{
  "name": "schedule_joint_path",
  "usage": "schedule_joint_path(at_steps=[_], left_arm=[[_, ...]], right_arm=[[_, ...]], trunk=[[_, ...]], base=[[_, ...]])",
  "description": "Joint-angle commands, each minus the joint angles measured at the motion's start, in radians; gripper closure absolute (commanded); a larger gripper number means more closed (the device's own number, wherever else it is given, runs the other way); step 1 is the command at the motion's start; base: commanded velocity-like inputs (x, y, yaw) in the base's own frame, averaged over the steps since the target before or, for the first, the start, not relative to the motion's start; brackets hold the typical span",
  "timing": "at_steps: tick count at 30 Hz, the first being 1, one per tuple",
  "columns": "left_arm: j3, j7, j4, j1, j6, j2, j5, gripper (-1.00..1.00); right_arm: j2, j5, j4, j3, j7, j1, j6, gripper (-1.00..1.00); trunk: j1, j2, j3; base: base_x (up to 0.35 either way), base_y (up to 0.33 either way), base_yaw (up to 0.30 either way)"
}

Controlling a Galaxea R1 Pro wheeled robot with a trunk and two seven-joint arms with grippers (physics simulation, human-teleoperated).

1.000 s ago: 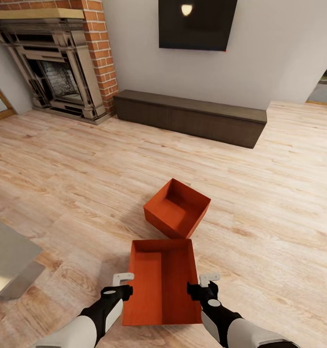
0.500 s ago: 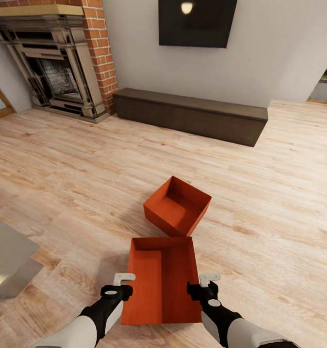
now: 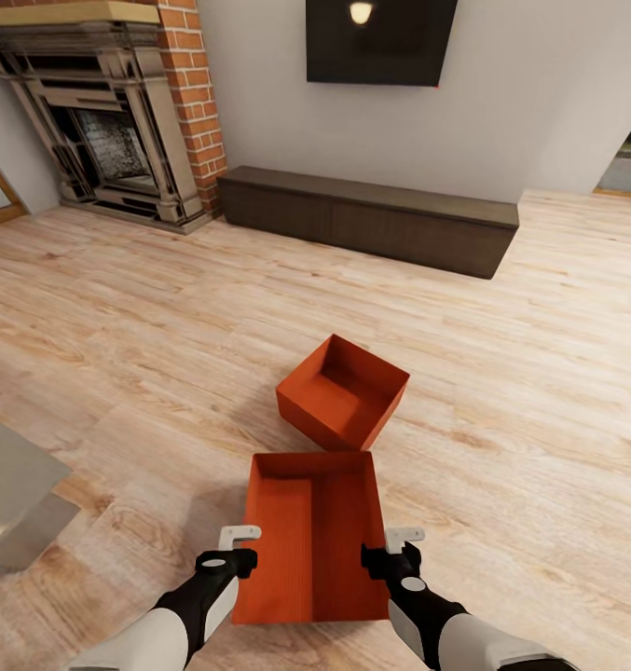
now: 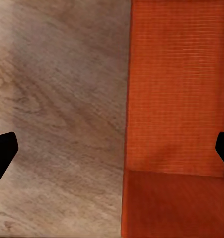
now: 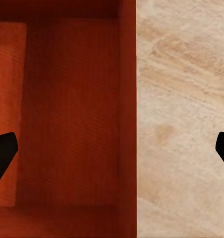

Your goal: Move the two storage containers from the living room to the garage. In the garage, place one container on the floor and stack the other container on top of it (either order is fine).

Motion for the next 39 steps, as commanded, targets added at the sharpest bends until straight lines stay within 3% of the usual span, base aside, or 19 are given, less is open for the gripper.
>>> schedule_joint_path(at_steps=[1, 14, 39], left_arm=[[0.002, 0.002, -0.002, 0.0, 0.006, 0.0, 0.005, -1.0], [0.001, 0.002, -0.005, 0.0, 0.006, 0.0, 0.016, -1.0], [0.002, 0.002, -0.009, 0.0, 0.006, 0.0, 0.016, -1.0]], right_arm=[[0.0, 0.005, 0.001, 0.005, -0.007, -0.001, -0.001, -1.0], [-0.002, -0.001, 0.001, 0.004, -0.007, -0.001, -0.001, -1.0], [-0.012, -0.001, 0.001, 0.004, -0.007, -0.001, -0.007, -1.0]], trunk=[[0.004, -0.008, -0.004], [0.054, -0.099, -0.045], [0.054, -0.099, -0.045]], base=[[0.0, 0.0, 0.0], [0.0, 0.0, 0.0], [0.0, 0.0, 0.0]])
